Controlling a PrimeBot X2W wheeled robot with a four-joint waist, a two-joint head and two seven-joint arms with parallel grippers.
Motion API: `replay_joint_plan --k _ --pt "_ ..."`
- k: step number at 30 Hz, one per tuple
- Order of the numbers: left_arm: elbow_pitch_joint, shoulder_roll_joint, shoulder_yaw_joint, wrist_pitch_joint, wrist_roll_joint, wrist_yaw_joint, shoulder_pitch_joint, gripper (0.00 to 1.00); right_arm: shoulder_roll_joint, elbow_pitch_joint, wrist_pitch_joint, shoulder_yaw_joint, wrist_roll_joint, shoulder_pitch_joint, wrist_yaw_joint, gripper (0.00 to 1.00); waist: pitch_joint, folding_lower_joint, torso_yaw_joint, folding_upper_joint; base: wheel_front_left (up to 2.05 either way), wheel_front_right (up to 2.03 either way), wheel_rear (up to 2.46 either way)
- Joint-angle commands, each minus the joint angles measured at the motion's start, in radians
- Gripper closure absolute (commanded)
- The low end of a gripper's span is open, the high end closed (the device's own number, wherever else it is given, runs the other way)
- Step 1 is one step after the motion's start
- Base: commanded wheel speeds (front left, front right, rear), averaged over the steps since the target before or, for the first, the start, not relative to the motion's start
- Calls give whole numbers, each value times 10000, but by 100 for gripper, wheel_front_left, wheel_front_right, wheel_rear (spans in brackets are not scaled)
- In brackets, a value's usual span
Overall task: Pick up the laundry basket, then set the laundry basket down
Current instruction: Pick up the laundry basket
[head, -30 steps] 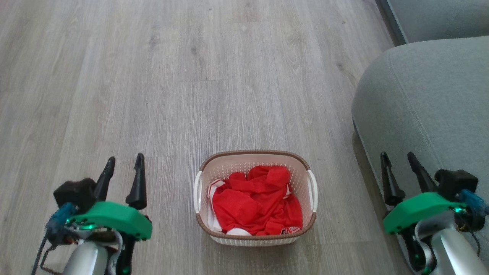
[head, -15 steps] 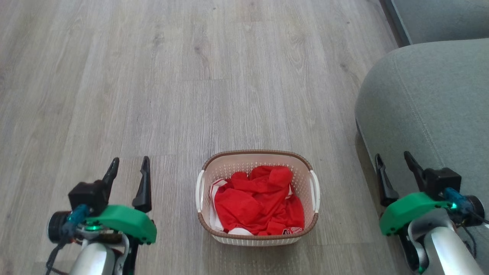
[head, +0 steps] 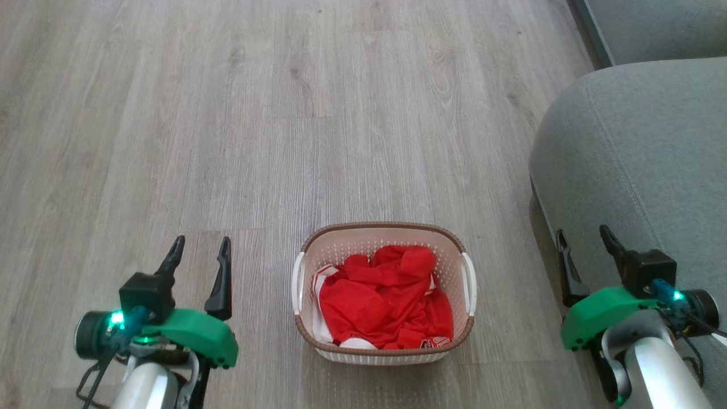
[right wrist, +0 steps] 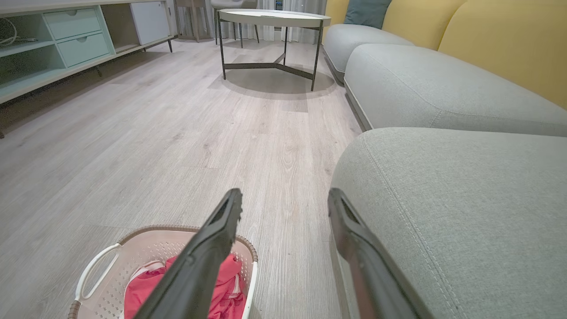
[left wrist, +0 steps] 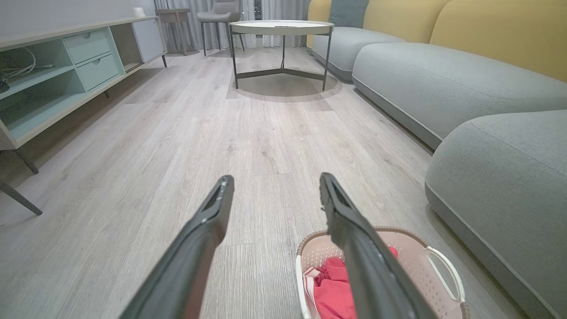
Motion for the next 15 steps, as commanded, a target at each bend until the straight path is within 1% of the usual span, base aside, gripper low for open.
replay_joint_plan --k 1,15 --pt "-289 233 372 -21 -64 61 -637 0 -6 -255 -39 146 70 -502 -13 0 2 0 -1 0 0 0 0" --pt "-292 273 242 -39 -111 115 -784 0 -51 -265 -81 220 192 -673 -13 0 325 0 10 0 0 0 0"
